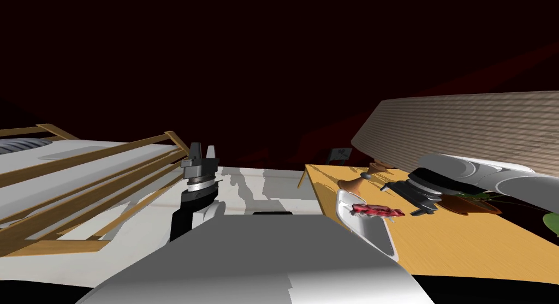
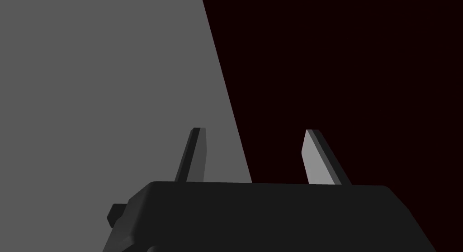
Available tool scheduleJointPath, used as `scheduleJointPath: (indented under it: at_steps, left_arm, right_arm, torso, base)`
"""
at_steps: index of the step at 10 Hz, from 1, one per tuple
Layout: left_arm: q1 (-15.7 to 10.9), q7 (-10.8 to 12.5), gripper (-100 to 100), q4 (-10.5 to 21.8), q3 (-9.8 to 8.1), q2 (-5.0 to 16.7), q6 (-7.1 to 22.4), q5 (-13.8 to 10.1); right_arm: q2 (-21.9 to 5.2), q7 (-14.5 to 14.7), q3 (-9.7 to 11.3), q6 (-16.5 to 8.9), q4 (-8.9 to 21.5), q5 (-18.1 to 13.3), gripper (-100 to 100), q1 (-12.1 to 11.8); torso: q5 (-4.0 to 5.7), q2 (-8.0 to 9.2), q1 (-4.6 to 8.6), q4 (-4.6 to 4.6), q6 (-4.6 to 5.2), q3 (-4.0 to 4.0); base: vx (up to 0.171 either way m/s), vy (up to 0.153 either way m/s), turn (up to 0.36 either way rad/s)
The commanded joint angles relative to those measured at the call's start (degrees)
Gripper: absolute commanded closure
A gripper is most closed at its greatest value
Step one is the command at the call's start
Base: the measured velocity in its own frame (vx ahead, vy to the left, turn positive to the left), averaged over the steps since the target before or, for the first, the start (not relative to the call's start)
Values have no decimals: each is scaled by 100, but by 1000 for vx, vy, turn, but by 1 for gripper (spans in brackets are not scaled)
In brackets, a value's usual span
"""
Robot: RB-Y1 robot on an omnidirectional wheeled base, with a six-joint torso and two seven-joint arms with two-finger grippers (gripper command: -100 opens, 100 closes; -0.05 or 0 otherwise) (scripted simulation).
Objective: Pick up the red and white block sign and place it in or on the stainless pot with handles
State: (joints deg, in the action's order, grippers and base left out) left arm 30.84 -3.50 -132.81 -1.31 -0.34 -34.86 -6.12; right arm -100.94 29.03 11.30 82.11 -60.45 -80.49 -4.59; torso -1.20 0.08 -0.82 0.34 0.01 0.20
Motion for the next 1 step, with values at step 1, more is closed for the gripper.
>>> scheduleJointPath:
  at_steps: [1]
  left_arm:
    - [0,0,0,0,0,0,0,0]
  right_arm:
    - [0,0,0,0,0,0,0,0]
  torso:
    - [0,0,0,0,0,0]
  base:
    - [0,0,0]
